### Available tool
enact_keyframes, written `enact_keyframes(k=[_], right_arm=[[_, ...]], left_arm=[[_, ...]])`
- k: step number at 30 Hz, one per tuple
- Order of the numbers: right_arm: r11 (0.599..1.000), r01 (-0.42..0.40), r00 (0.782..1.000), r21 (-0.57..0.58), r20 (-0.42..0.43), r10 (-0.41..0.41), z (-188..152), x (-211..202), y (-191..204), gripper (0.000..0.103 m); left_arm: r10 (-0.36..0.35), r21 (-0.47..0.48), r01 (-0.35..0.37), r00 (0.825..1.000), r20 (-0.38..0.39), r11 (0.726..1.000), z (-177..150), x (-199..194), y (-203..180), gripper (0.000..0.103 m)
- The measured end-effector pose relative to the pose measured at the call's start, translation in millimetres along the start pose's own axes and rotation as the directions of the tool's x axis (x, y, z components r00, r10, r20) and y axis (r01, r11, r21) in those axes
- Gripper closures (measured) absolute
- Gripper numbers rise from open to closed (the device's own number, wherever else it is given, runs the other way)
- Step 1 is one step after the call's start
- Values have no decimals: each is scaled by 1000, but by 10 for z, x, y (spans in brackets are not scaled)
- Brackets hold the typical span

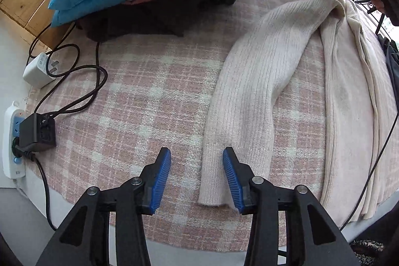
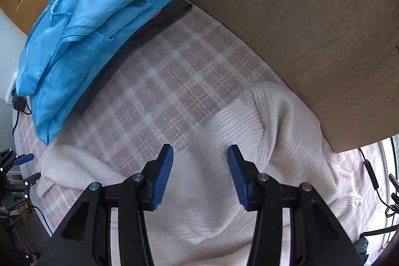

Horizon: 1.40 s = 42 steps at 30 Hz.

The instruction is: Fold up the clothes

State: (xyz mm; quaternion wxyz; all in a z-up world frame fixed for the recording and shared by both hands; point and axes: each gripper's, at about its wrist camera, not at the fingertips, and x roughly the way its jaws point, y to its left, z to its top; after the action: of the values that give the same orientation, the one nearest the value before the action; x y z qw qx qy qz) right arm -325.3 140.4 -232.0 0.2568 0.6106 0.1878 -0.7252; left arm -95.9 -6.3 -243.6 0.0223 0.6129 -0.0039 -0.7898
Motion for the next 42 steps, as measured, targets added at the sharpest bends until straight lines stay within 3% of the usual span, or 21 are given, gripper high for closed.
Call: enact_keyframes(k=[3, 6, 7, 8, 9, 10, 14, 17, 19, 22, 26, 27, 29, 33, 35, 36, 39, 40, 41, 42], right_arm=[[998, 39, 996, 50, -84, -35, 55, 283, -15, 58], [998, 68, 996, 6, -49, -68, 52, 293, 31, 57], [997, 72, 997, -11, -41, -72, 39, 280, 46, 58], [997, 75, 997, -28, -32, -76, 26, 267, 61, 65], [997, 69, 997, -32, -18, -69, 16, 237, 43, 85], [998, 60, 998, -34, -3, -61, 6, 205, 18, 95], [984, -131, 987, 117, 108, 119, 17, -18, -305, 95], [950, -244, 950, 193, 245, 194, 66, -282, -510, 95], [905, -340, 898, 257, 373, 232, 75, -476, -678, 96], [864, -402, 854, 303, 463, 236, 116, -509, -717, 96], [897, -347, 891, 274, 396, 224, 165, -301, -571, 96], [897, -343, 898, 278, 378, 226, 186, -247, -556, 96], [909, -313, 914, 273, 348, 210, 262, -73, -541, 95], [938, -254, 935, 234, 308, 176, 361, -45, -458, 95], [945, -241, 938, 222, 302, 168, 376, -71, -439, 95], [945, -241, 939, 222, 299, 170, 369, -82, -436, 95], [944, -246, 940, 221, 291, 176, 337, -94, -440, 95], [944, -246, 940, 219, 291, 177, 309, -110, -451, 95], [945, -246, 940, 217, 292, 178, 274, -126, -467, 95], [944, -247, 939, 217, 293, 179, 261, -133, -466, 95]], left_arm=[[-3, 32, 3, 1000, 8, 999, -6, -11, -6, 60], [-56, 43, 55, 998, 22, 998, -40, -24, 5, 64], [-73, 47, 72, 997, 27, 996, -52, -28, 9, 72], [-91, 51, 89, 995, 31, 995, -63, -32, 12, 86], [-108, 55, 106, 993, 36, 993, -74, -36, 16, 92], [-111, 55, 109, 993, 39, 993, -82, -43, 23, 94], [-116, 40, 113, 991, 62, 993, -64, -161, 136, 99], [-96, 8, 96, 989, 111, 995, -6, -407, 349, 100], [-74, -28, 80, 985, 156, 996, 32, -604, 520, 100], [-68, -44, 76, 985, 157, 996, 72, -615, 596, 99], [-20, -17, 21, 998, 65, 1000, 52, -228, 483, 95], [-13, -25, 14, 999, 44, 1000, 51, -154, 495, 90], [6, -46, -5, 1000, 25, 999, 54, -91, 542, 69], [10, -49, -7, 998, 64, 999, 80, -213, 638, 59], [5, -36, -2, 997, 75, 999, 126, -239, 700, 41], [2, -22, -1, 998, 63, 1000, 158, -207, 711, 39], [-10, 36, 9, 1000, 16, 999, 258, -9, 653, 40], [-17, 56, 17, 1000, 1, 998, 287, 61, 623, 47], [-16, 73, 16, 1000, -11, 997, 306, 120, 589, 75], [-39, 71, 40, 999, -13, 997, 322, 137, 569, 83]])
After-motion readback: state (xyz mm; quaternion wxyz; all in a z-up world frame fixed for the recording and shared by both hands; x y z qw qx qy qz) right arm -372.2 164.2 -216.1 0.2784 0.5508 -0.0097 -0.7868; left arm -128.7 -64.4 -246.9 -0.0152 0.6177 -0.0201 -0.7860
